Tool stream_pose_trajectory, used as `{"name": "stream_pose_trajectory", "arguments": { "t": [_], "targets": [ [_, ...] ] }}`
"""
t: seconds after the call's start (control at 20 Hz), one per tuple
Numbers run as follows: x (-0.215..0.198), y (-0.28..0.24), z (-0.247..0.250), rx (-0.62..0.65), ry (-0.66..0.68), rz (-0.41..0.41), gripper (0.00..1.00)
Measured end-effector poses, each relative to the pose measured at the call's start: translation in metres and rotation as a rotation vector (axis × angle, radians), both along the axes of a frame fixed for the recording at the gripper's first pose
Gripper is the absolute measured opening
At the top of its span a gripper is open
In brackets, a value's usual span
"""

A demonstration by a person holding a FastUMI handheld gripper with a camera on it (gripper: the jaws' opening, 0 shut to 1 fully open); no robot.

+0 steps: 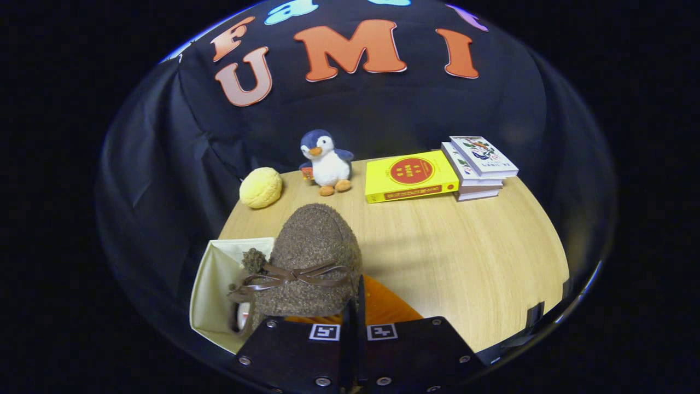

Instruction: Open the storage box then place both shoes into the box .Put the left shoe in first, then the right shoe, with the right side of both shoes facing outward in a uniform manner.

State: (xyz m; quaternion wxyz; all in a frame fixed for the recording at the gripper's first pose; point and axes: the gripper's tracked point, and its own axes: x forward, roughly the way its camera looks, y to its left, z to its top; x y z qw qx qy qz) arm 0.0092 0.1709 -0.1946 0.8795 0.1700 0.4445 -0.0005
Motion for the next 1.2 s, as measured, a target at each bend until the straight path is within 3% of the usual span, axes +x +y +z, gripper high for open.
{"name": "stream_pose_trajectory", "arguments": {
  "t": [0.5, 0.7, 1.0, 1.2],
  "targets": [
    [0.015, 0.128, 0.006, 0.014, 0.07, 0.194, 0.03],
    [0.014, 0.151, -0.02, -0.015, 0.119, 0.21, 0.04],
    [0.011, 0.162, -0.079, -0.106, 0.229, 0.159, 0.04],
    [0.007, 0.158, -0.092, -0.201, 0.238, 0.202, 0.04]
  ]
}}
